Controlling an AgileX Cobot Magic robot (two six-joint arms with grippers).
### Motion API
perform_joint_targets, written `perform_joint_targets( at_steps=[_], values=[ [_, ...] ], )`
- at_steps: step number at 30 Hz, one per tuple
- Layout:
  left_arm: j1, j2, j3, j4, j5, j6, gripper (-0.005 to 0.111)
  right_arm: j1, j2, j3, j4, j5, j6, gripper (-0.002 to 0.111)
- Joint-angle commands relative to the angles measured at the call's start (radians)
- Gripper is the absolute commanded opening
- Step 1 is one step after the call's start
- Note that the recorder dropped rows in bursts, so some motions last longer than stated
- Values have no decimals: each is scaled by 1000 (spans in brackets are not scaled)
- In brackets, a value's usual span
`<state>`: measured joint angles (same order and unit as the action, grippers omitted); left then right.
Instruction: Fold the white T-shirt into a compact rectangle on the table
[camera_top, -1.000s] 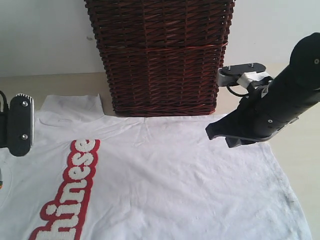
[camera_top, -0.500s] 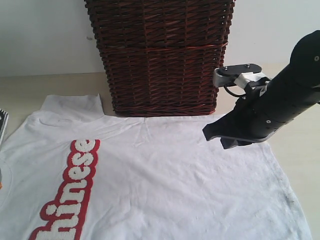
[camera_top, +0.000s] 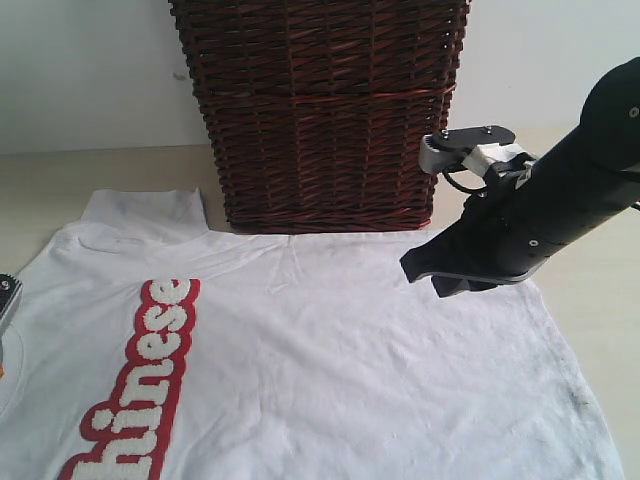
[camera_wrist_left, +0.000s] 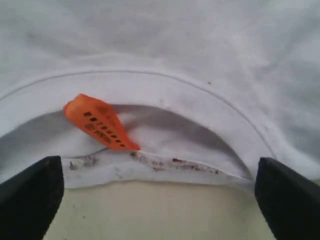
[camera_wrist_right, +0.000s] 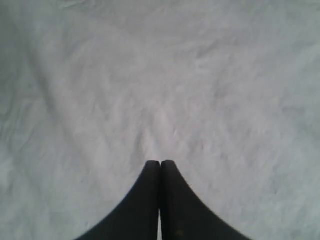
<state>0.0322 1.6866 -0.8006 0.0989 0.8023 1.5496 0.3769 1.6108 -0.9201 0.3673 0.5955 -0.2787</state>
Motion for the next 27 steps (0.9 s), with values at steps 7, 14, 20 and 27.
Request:
perform_joint_targets(
  at_steps=[7,14,20,27],
  values=[
    [18,111,-39,-21,14,68,105,-5,-7,-6,-1,-19,-15,0],
    [18,100,-39,-29,14,68,105,-5,-7,-6,-1,-15,-15,0],
    [31,129,-25,-20,-69,35,105,-5,-7,-6,-1,-11,-15,0],
    [31,140,-21,106,-126,-81,105,-5,-7,-6,-1,-7,-15,0]
  ],
)
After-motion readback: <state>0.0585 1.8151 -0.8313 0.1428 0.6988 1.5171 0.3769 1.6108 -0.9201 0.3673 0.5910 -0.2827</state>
